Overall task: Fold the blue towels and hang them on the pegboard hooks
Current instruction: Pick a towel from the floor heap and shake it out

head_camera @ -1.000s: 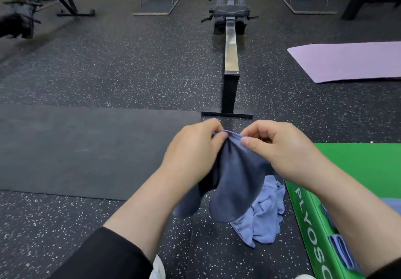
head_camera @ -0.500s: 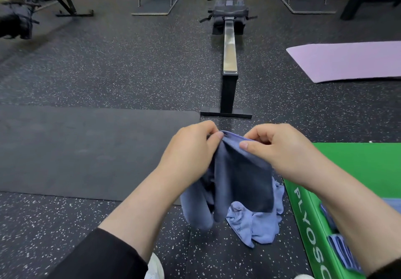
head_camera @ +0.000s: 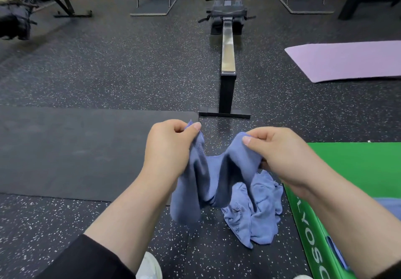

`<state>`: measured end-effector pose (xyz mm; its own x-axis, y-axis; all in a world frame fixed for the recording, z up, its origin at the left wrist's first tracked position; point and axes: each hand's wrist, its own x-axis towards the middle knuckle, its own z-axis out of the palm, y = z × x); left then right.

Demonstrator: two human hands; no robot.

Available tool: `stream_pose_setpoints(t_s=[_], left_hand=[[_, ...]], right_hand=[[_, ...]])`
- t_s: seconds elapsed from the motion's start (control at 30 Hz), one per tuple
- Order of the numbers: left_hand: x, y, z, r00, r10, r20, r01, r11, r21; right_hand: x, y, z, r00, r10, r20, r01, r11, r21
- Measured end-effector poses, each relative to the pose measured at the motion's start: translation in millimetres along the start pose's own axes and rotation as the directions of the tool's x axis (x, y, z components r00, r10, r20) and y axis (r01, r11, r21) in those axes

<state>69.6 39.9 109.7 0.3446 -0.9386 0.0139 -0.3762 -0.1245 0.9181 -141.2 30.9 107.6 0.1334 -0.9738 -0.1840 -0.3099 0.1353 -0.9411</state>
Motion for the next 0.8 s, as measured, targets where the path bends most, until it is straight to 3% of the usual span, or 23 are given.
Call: stream_pose_setpoints(t_s=[0.13,0.3,0.53,0.67,0.73,0.8], left_hand=[[-11,1,7,0.999,0.018,0.028,-0.014,0.994,-0.106],[-20,5,15,0.991,0.121,0.051,-0.121,0.993,0.004],[-27,10,18,0.984,0.160,0.078,-0.166,0.983,0.080],[-33,8,26,0.925,0.374,0.060,-0.378,0.902,0.208],[-34,5,31,0.881,0.446,0.159,-0.473,0.844,0.253],[-36,5,31,0.832,0.452,0.323,-0.540,0.793,0.283]], right_hand=[[-6,-2,10,0.982,0.066,0.175,-0.100,0.976,0.196],[-4,0,22,0.995,0.078,0.062,-0.091,0.962,0.257],[-6,-2,35,0.984,0.127,0.129,-0.169,0.902,0.397],[-9,-7,42,0.971,0.140,0.193,-0.229,0.770,0.595],[-10,-8,43,0.965,0.161,0.209,-0.263,0.662,0.702],[-9,-8,40,0.967,0.163,0.193,-0.253,0.628,0.736]])
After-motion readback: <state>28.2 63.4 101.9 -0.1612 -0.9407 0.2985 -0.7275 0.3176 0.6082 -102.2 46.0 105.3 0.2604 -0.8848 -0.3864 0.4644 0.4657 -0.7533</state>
